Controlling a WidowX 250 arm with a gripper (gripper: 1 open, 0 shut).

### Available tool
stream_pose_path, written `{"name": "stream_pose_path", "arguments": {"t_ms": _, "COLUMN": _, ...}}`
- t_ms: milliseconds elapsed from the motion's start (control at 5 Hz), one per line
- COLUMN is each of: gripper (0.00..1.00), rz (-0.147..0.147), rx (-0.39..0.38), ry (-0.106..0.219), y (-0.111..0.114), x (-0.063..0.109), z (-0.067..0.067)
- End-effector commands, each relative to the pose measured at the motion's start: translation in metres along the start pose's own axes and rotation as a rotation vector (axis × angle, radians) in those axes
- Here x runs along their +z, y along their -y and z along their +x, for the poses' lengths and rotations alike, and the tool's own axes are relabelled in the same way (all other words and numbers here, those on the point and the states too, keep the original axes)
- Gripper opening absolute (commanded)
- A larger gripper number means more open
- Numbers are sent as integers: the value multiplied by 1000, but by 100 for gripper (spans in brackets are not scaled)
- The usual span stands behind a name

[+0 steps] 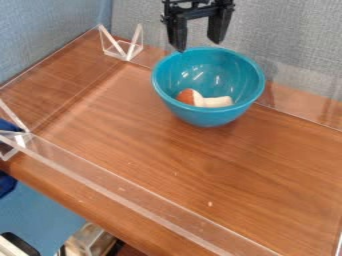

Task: Put the mushroom in the blue bowl

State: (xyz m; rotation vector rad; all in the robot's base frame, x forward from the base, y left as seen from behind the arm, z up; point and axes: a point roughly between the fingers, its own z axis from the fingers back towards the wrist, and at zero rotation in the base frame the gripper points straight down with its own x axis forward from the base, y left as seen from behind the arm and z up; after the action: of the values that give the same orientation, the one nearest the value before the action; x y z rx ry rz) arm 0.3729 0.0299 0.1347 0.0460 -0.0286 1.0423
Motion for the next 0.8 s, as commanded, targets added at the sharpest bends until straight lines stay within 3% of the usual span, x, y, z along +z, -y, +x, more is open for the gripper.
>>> {"name": "stream_pose_path", "arguments": {"t_ms": 0, "gripper": 100, "rz": -66, "rx": -5, "ry": 66, "y": -1, "x": 31, "z": -4}}
{"name": "stream_pose_path", "arguments": {"t_ms": 600, "gripper": 100, "rz": -46, "rx": -10, "ry": 88, "y": -7, "x": 30, "z": -14}}
